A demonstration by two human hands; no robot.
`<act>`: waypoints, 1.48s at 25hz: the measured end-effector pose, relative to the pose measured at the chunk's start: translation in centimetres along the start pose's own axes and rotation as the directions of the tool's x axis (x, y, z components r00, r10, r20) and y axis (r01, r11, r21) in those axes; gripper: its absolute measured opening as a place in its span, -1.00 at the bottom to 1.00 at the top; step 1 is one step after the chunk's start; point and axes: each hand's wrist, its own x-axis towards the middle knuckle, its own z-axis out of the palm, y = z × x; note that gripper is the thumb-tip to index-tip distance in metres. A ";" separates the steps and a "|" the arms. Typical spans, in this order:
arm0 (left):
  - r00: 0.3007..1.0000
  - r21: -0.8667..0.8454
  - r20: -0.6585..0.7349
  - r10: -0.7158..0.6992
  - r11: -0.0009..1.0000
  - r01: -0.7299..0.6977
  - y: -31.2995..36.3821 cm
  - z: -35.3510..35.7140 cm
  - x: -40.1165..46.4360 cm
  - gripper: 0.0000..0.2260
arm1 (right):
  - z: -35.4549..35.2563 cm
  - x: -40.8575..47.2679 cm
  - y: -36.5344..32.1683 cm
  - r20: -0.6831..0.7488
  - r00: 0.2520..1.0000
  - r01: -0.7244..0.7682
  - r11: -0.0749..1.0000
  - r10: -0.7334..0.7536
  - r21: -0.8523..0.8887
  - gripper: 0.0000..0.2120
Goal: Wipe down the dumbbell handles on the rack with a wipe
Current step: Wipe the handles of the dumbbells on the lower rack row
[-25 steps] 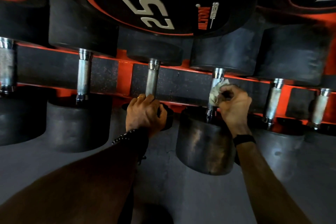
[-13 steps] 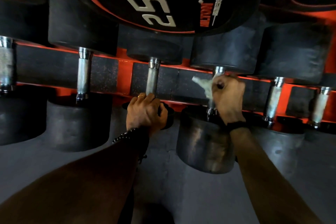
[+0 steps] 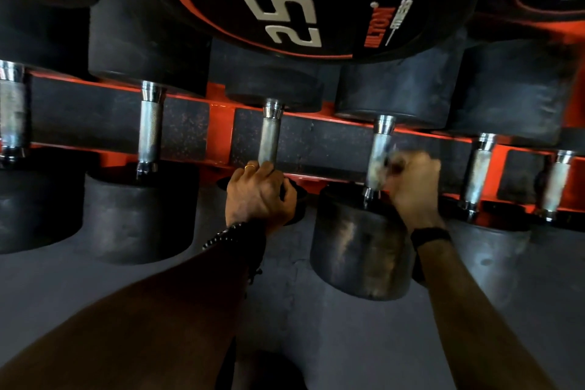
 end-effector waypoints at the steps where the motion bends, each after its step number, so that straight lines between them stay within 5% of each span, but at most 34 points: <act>1: 1.000 -0.002 -0.001 0.002 1.000 -0.002 -0.1 -0.1 0.0 -0.77 | 0.2 -1.3 0.7 0.075 0.997 -0.001 0.996 0.008 -0.089 -0.91; 3: 1.000 0.004 0.022 -0.001 1.000 0.001 -0.1 -0.2 0.0 -0.77 | -0.1 -0.1 0.6 0.089 0.991 -0.095 0.995 0.098 -0.035 -0.93; 5: 1.000 0.019 0.022 -0.004 1.000 0.003 0.0 -0.2 0.1 -0.75 | 0.0 3.6 -0.4 -0.077 0.980 -0.162 0.965 0.181 0.207 -0.87; 8: 1.000 0.020 0.013 0.001 1.000 -0.002 0.2 -0.3 -0.1 -0.76 | 1.2 2.9 0.6 -0.154 0.959 -0.213 0.965 0.236 0.153 -0.80; 11: 1.000 0.015 0.020 0.000 1.000 -0.001 0.0 -0.4 0.0 -0.77 | 1.4 1.1 1.4 0.082 0.929 -0.371 0.911 0.362 0.181 -0.96; 14: 1.000 0.041 0.017 -0.006 0.999 0.006 0.1 -0.1 0.1 -0.78 | 1.0 5.9 -0.1 0.037 0.894 -0.402 0.763 0.447 0.506 -0.68; 16: 1.000 0.038 0.019 -0.005 0.999 0.005 0.1 0.0 0.0 -0.78 | 1.4 4.5 0.0 -0.002 0.917 -0.369 0.853 0.398 0.369 -0.79; 18: 1.000 0.026 0.010 0.003 1.000 -0.004 0.0 0.0 0.0 -0.77 | 1.7 1.7 1.7 0.148 0.932 -0.356 0.915 0.332 0.191 -0.83; 20: 1.000 0.027 0.023 0.003 1.000 -0.004 -0.2 0.0 0.0 -0.75 | 0.4 2.2 1.7 0.366 0.859 -0.472 0.831 0.358 0.294 -0.78; 24: 1.000 0.036 0.001 0.013 0.999 -0.013 0.0 0.1 0.1 -0.74 | -0.1 5.7 -1.7 0.417 0.826 -0.563 0.557 0.379 0.610 -0.84; 28: 1.000 0.029 -0.010 0.009 1.000 -0.009 -0.1 0.0 0.0 -0.76 | 0.5 0.9 0.9 0.549 0.781 -0.578 0.680 0.299 0.452 -0.66; 33: 1.000 0.035 -0.026 0.012 0.999 -0.011 -0.1 0.3 0.0 -0.78 | 1.1 4.9 0.5 0.258 0.894 -0.446 0.666 0.367 0.598 -0.61; 35: 1.000 0.027 -0.025 0.018 0.999 -0.017 -0.2 0.3 -0.1 -0.78 | 1.6 3.1 1.9 0.102 0.898 -0.411 0.735 0.428 0.539 -0.67; 37: 0.999 0.037 -0.034 0.027 0.999 -0.026 -0.3 0.3 -0.1 -0.78 | 0.7 0.7 3.0 0.075 0.891 -0.398 0.691 0.448 0.603 -0.72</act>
